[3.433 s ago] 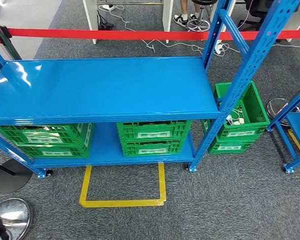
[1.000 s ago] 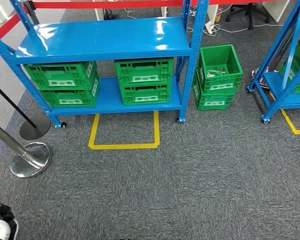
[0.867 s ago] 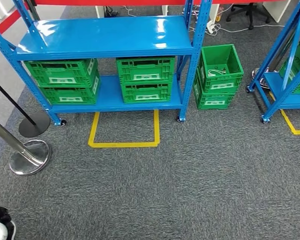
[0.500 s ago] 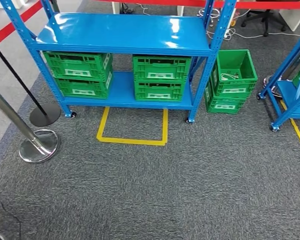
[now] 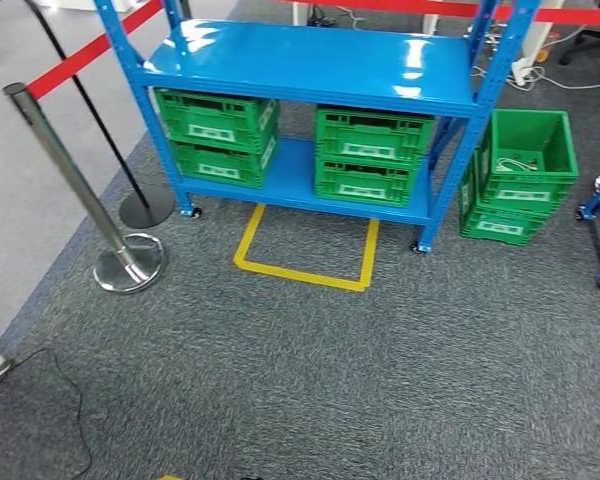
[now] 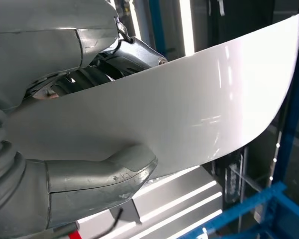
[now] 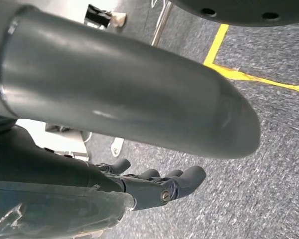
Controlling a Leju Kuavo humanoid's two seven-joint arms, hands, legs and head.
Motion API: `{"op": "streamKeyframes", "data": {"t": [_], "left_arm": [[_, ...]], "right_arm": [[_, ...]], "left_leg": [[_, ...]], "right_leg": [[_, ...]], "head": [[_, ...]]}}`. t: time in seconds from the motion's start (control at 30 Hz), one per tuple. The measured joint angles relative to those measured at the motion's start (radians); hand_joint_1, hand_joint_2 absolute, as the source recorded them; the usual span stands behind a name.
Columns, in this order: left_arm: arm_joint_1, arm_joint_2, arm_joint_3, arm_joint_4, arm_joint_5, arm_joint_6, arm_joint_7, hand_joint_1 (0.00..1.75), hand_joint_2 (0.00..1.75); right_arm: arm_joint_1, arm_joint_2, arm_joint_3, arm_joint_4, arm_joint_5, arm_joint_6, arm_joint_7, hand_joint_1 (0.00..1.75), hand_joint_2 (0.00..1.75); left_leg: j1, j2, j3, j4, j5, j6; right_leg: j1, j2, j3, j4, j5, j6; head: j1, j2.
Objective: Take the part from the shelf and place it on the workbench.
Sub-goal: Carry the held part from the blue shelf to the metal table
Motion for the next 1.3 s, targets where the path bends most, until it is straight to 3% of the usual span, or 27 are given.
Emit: {"op": "streamKeyframes", "data": {"t": [0.07, 0.13, 0.17, 0.23, 0.3, 0.37, 0.4, 0.43, 0.47, 0.5, 0.53, 0.6, 0.67, 0.7, 0.77, 0.83, 0.9, 0.97, 1.0, 1.03, 1.1, 1.13, 1.2, 1.27, 1.3], "left_arm": [[-0.006, 0.000, -0.001, 0.000, 0.000, 0.000, 0.000, 1.75, 1.75], [-0.014, 0.001, -0.007, 0.000, -0.002, 0.000, 0.000, 1.75, 1.75], [-0.017, 0.002, -0.012, 0.001, -0.002, 0.000, 0.001, 1.75, 1.75], [-0.022, 0.004, -0.021, 0.002, -0.004, 0.000, 0.002, 1.75, 1.75], [-0.034, 0.009, -0.032, 0.003, -0.006, 0.002, 0.003, 1.75, 1.75], [-0.050, 0.016, -0.047, 0.005, -0.014, 0.008, 0.004, 1.75, 1.75], [-0.058, 0.019, -0.054, 0.007, -0.018, 0.012, 0.004, 1.75, 1.75], [-0.063, 0.021, -0.062, 0.010, -0.022, 0.016, 0.006, 1.75, 1.75], [-0.066, 0.024, -0.068, 0.013, -0.025, 0.019, 0.007, 1.75, 1.75], [-0.069, 0.026, -0.073, 0.015, -0.026, 0.022, 0.008, 1.75, 1.75], [-0.071, 0.028, -0.076, 0.017, -0.027, 0.024, 0.009, 1.75, 1.75], [-0.078, 0.031, -0.081, 0.020, -0.028, 0.025, 0.009, 1.75, 1.75], [-0.082, 0.035, -0.085, 0.022, -0.024, 0.025, 0.013, 1.75, 1.75], [-0.082, 0.037, -0.087, 0.024, -0.021, 0.025, 0.016, 1.75, 1.75], [-0.080, 0.041, -0.087, 0.026, -0.016, 0.026, 0.021, 1.75, 1.75], [-0.077, 0.047, -0.086, 0.026, -0.015, 0.026, 0.021, 1.75, 1.75], [-0.073, 0.050, -0.083, 0.026, -0.015, 0.026, 0.018, 1.75, 1.75], [-0.066, 0.052, -0.075, 0.026, -0.011, 0.027, 0.013, 1.75, 1.75], [-0.062, 0.052, -0.071, 0.026, -0.009, 0.027, 0.012, 1.75, 1.75], [-0.058, 0.052, -0.068, 0.026, -0.006, 0.027, 0.010, 1.75, 1.75], [-0.055, 0.052, -0.061, 0.025, 0.002, 0.027, 0.007, 1.75, 1.75], [-0.053, 0.052, -0.058, 0.024, 0.009, 0.026, 0.005, 1.75, 1.75], [-0.047, 0.052, -0.053, 0.021, 0.026, 0.022, 0.000, 1.75, 1.75], [-0.039, 0.052, -0.049, 0.017, 0.034, 0.018, -0.004, 1.75, 1.75], [-0.036, 0.052, -0.048, 0.014, 0.033, 0.018, -0.005, 1.75, 1.75]], "right_arm": [[-0.001, 0.000, 0.000, 0.000, -0.002, 0.000, 0.001, 0.00, 0.00], [-0.002, -0.001, 0.000, -0.001, -0.007, -0.001, 0.004, 0.00, 0.00], [-0.002, -0.002, -0.001, -0.001, -0.010, -0.001, 0.005, 0.00, 0.00], [-0.002, -0.003, -0.002, -0.002, -0.017, -0.002, 0.008, 0.00, 0.00], [-0.002, -0.003, -0.005, -0.002, -0.022, -0.001, 0.012, 0.00, 0.00], [-0.001, -0.003, -0.008, -0.001, -0.026, 0.001, 0.013, 0.00, 0.00], [0.000, -0.003, -0.010, -0.001, -0.028, 0.002, 0.014, 0.00, 0.00], [0.001, -0.003, -0.012, -0.001, -0.029, 0.004, 0.014, 0.00, 0.00], [0.002, -0.003, -0.014, -0.001, -0.030, 0.006, 0.014, 0.00, 0.00], [0.003, -0.003, -0.015, -0.001, -0.030, 0.006, 0.015, 0.00, 0.00], [0.003, -0.003, -0.016, -0.001, -0.030, 0.007, 0.015, 0.00, 0.00], [0.002, -0.005, -0.016, -0.002, -0.030, 0.007, 0.016, 0.00, 0.00], [0.000, -0.008, -0.017, -0.002, -0.030, 0.007, 0.016, 0.00, 0.00], [-0.001, -0.010, -0.018, -0.003, -0.030, 0.007, 0.016, 0.00, 0.00], [-0.001, -0.007, -0.020, -0.003, -0.030, 0.007, 0.016, 0.00, 0.00], [-0.001, -0.004, -0.021, -0.003, -0.029, 0.008, 0.015, 0.00, 0.00], [0.002, -0.002, -0.022, -0.003, -0.026, 0.009, 0.014, 0.00, 0.00], [0.004, -0.002, -0.022, -0.003, -0.022, 0.011, 0.013, 0.00, 0.00], [0.005, -0.001, -0.022, -0.003, -0.020, 0.012, 0.013, 0.00, 0.00], [0.005, -0.001, -0.022, -0.003, -0.018, 0.012, 0.013, 0.00, 0.00], [0.004, 0.000, -0.022, -0.003, -0.017, 0.014, 0.013, 0.00, 0.00], [0.003, 0.000, -0.022, -0.003, -0.016, 0.014, 0.013, 0.00, 0.00], [0.002, -0.001, -0.022, -0.004, -0.014, 0.015, 0.012, 0.00, 0.00], [0.001, -0.001, -0.022, -0.004, -0.010, 0.017, 0.011, 0.00, 0.00], [0.001, -0.001, -0.022, -0.004, -0.008, 0.018, 0.011, 0.00, 0.00]], "left_leg": [[0.003, 0.027, 0.076, -0.116, 0.055, -0.006], [0.005, 0.059, 0.134, -0.220, 0.081, -0.001], [0.004, 0.067, 0.146, -0.246, 0.083, 0.006], [0.001, 0.050, 0.140, -0.249, 0.085, 0.026], [0.001, 0.032, 0.133, -0.249, 0.092, 0.040], [0.001, 0.016, 0.125, -0.249, 0.099, 0.051], [-0.001, 0.006, 0.120, -0.249, 0.103, 0.055], [-0.004, -0.004, 0.117, -0.249, 0.106, 0.059], [-0.007, -0.015, 0.114, -0.249, 0.108, 0.061], [-0.009, -0.028, 0.112, -0.249, 0.111, 0.062], [-0.012, -0.040, 0.112, -0.249, 0.113, 0.062], [-0.012, -0.063, 0.110, -0.249, 0.118, 0.061], [-0.011, -0.084, 0.104, -0.249, 0.124, 0.055], [-0.011, -0.094, 0.101, -0.250, 0.128, 0.049], [-0.012, -0.105, 0.094, -0.251, 0.133, 0.040], [-0.016, -0.072, 0.073, -0.212, 0.101, 0.031], [-0.014, -0.023, 0.024, -0.101, 0.029, 0.018], [-0.007, -0.007, -0.017, -0.004, -0.010, 0.004], [-0.002, -0.002, -0.016, 0.002, -0.003, -0.003], [0.002, 0.005, 0.003, -0.029, 0.021, -0.011], [0.011, 0.043, 0.074, -0.150, 0.074, -0.025], [0.014, 0.060, 0.101, -0.199, 0.090, -0.023], [0.011, 0.071, 0.119, -0.236, 0.094, -0.002], [0.008, 0.047, 0.115, -0.235, 0.098, 0.023], [0.008, 0.037, 0.112, -0.235, 0.101, 0.030]], "right_leg": [[0.000, -0.021, -0.005, 0.006, 0.001, 0.006], [0.006, -0.037, -0.015, 0.017, -0.005, 0.017], [0.011, -0.045, -0.018, 0.021, -0.008, 0.021], [0.011, -0.059, -0.020, 0.020, -0.010, 0.024], [0.005, -0.030, -0.029, 0.047, -0.035, 0.032], [0.002, 0.021, -0.071, 0.146, -0.101, 0.040], [0.002, 0.033, -0.102, 0.215, -0.136, 0.039], [0.003, 0.038, -0.128, 0.272, -0.159, 0.037], [0.005, 0.041, -0.142, 0.303, -0.164, 0.031], [0.008, 0.044, -0.137, 0.295, -0.150, 0.023], [0.013, 0.050, -0.114, 0.250, -0.119, 0.012], [0.030, 0.090, -0.045, 0.112, -0.048, -0.019], [0.042, 0.116, -0.006, 0.026, -0.016, -0.039], [0.044, 0.114, -0.003, 0.014, -0.014, -0.041], [0.040, 0.090, 0.004, -0.001, -0.002, -0.034], [0.030, 0.066, 0.014, -0.022, 0.014, -0.025], [0.024, 0.040, 0.012, -0.028, 0.021, -0.021], [0.020, 0.012, 0.003, -0.023, 0.021, -0.017], [0.016, -0.002, -0.001, -0.018, 0.020, -0.014], [0.012, -0.015, -0.006, -0.012, 0.017, -0.010], [0.008, -0.039, -0.015, 0.007, 0.007, 0.005], [0.007, -0.049, -0.020, 0.018, 0.000, 0.013], [0.010, -0.065, -0.025, 0.028, -0.010, 0.023], [0.004, -0.075, -0.018, 0.029, -0.013, 0.031], [0.001, -0.061, -0.019, 0.040, -0.024, 0.036]], "head": [[0.000, 0.000], [-0.002, 0.000], [0.000, 0.000], [0.006, 0.000], [0.009, 0.000], [0.011, 0.000], [0.011, 0.000], [0.011, 0.000], [0.011, 0.000], [0.011, 0.000], [0.011, 0.000], [0.011, 0.000], [0.012, 0.000], [0.012, 0.000], [0.013, 0.000], [0.009, 0.000], [0.004, 0.000], [0.004, 0.000], [0.004, 0.000], [0.004, 0.000], [0.002, 0.000], [0.002, 0.000], [0.005, 0.000], [0.011, 0.000], [0.011, 0.000]]}}
